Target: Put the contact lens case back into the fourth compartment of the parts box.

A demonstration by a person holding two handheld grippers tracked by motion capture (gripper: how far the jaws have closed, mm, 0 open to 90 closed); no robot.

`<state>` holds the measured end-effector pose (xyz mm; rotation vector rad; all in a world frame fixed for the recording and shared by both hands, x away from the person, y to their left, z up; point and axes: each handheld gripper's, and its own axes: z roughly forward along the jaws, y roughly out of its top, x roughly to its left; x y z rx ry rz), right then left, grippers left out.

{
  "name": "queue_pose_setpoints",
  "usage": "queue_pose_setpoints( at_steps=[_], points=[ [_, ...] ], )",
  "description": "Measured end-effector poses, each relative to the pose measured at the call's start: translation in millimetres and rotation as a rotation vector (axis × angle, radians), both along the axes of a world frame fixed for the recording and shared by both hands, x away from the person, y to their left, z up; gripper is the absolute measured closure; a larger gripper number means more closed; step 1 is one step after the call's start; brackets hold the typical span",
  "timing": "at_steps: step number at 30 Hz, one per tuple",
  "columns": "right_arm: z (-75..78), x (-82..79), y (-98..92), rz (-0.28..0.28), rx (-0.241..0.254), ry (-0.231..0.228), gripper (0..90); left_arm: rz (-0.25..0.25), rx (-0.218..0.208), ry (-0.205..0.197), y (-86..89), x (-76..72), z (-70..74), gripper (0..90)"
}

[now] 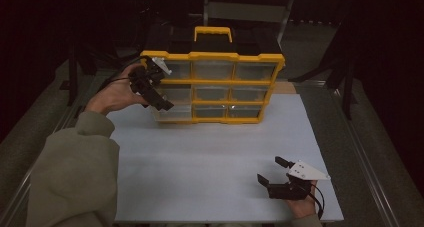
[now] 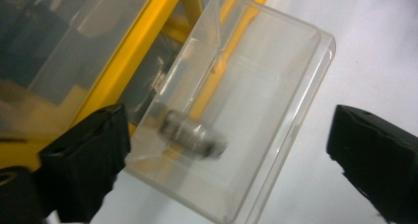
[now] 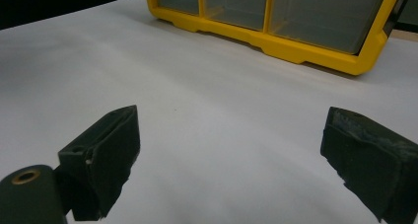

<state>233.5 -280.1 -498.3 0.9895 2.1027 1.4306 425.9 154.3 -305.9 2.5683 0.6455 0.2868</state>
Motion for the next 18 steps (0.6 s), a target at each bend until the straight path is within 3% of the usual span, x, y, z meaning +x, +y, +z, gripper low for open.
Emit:
queue_pose_setpoints(
  at_steps=[3, 5, 10, 11, 18],
  points=[
    [0.1, -0.2, -0.2, -0.002, -0.001, 0.000, 7.6, 0.017, -0.028, -0.024, 7.0, -7.6, -3.0, 0.0],
    [0.0, -0.1, -0.1, -0.002, -0.001, 0.000, 7.6, 0.032, -0.040, -0.061, 12.4, -14.7, -4.7, 0.0],
    [-0.1, -0.1, 0.2, -0.002, 0.000, 0.001, 7.5, 0.048, -0.089, -0.090, 26.2, -30.5, -8.8, 0.0],
    [-0.2, -0.1, 0.3, -0.002, 0.000, 0.002, 7.6, 0.061, -0.096, -0.112, 32.0, -37.5, -12.4, 0.0],
    [-0.2, -0.3, 0.5, -0.003, 0.000, 0.000, 7.5, 0.110, -0.140, -0.170, 47.9, -60.6, -32.4, 0.0]
  ],
)
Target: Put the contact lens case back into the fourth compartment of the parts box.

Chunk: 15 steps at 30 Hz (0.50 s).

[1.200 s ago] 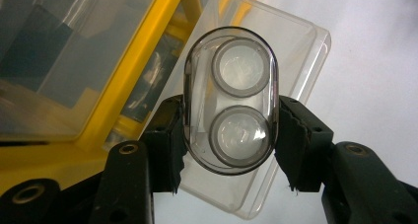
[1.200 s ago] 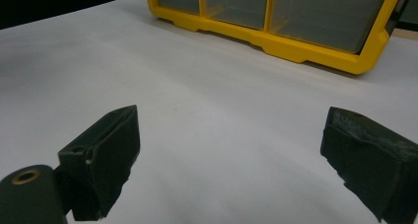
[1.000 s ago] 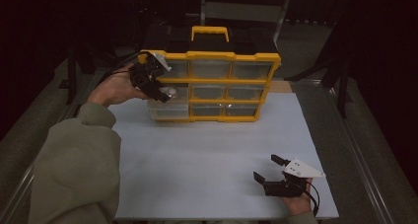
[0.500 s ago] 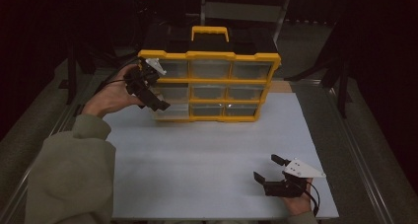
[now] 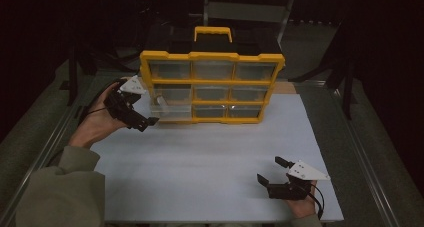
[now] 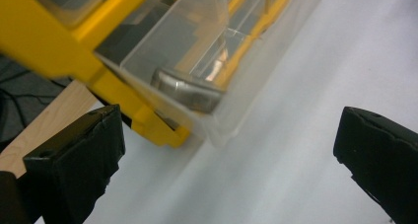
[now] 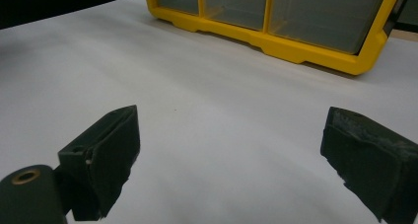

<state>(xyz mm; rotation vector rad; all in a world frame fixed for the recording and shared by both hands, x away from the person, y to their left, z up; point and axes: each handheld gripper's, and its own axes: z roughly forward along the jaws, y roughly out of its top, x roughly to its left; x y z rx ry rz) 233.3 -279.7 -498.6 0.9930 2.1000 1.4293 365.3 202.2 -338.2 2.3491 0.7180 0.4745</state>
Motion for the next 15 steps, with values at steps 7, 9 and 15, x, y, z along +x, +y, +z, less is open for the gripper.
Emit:
queue_pose_setpoints(
  at_steps=[7, 9, 15],
  points=[
    [0.1, -0.2, -0.7, -0.001, 0.005, -0.003, 7.5, 0.077, -0.096, -0.093, 14.1, -31.7, -36.6, 0.0],
    [0.0, 0.1, -0.7, -0.001, 0.008, -0.006, 7.5, 0.104, -0.131, -0.120, 17.4, -41.6, -49.5, 0.0],
    [0.2, -0.1, -1.5, -0.005, 0.008, -0.012, 7.5, 0.164, -0.188, -0.150, 21.0, -70.0, -92.8, 0.0]
  ],
)
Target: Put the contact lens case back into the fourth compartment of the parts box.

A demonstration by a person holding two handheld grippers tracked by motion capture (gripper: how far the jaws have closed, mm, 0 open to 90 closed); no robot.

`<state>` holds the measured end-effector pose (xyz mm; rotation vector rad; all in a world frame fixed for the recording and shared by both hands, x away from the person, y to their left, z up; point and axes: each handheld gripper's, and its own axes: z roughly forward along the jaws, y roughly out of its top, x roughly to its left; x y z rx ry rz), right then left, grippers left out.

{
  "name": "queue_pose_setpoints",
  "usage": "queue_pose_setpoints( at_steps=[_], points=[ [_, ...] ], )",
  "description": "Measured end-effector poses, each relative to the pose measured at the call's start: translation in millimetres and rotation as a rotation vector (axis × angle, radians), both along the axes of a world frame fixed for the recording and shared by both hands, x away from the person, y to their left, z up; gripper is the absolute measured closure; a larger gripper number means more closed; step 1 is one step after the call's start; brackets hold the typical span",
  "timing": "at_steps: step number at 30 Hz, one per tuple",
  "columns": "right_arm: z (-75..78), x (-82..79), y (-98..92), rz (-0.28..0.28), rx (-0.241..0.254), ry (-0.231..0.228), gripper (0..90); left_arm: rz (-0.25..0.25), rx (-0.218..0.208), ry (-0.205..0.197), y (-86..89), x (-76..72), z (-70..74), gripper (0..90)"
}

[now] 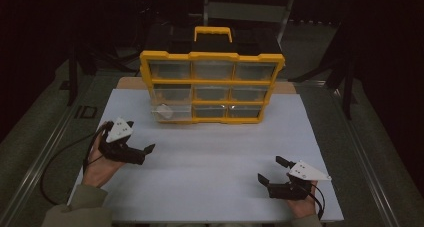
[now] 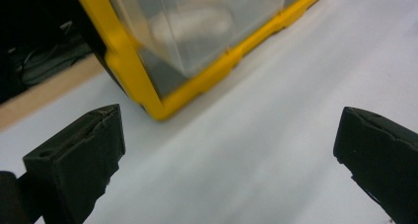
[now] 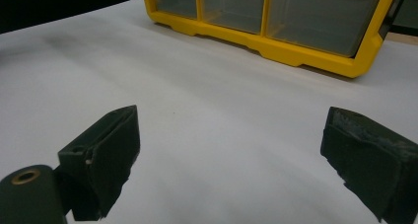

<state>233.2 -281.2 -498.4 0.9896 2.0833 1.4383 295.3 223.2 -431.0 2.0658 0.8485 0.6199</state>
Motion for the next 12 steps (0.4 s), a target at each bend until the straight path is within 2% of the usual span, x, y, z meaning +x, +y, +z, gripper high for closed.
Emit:
queue_pose_setpoints(
  at_steps=[1, 2, 3, 9, 12],
  points=[
    [0.0, 0.0, 0.0, 0.000, 0.000, 0.000, 7.5, 0.000, 0.000, 0.000, 0.0, 0.0, 0.0, 0.0],
    [0.0, 0.0, -0.1, -0.001, 0.000, -0.001, 7.5, 0.028, -0.059, -0.016, 5.3, -10.7, -12.3, 0.0],
    [0.0, 0.1, -0.3, -0.004, 0.001, -0.002, 7.5, 0.037, -0.084, -0.017, 7.8, -15.0, -17.3, 0.0],
    [0.2, -0.1, -0.6, -0.012, 0.005, -0.008, 7.5, 0.105, -0.152, -0.063, 19.1, -39.3, -42.8, 0.0],
    [0.0, 0.3, -0.9, -0.017, 0.005, -0.008, 7.5, 0.124, -0.163, -0.075, 22.3, -45.6, -47.8, 0.0]
  ],
)
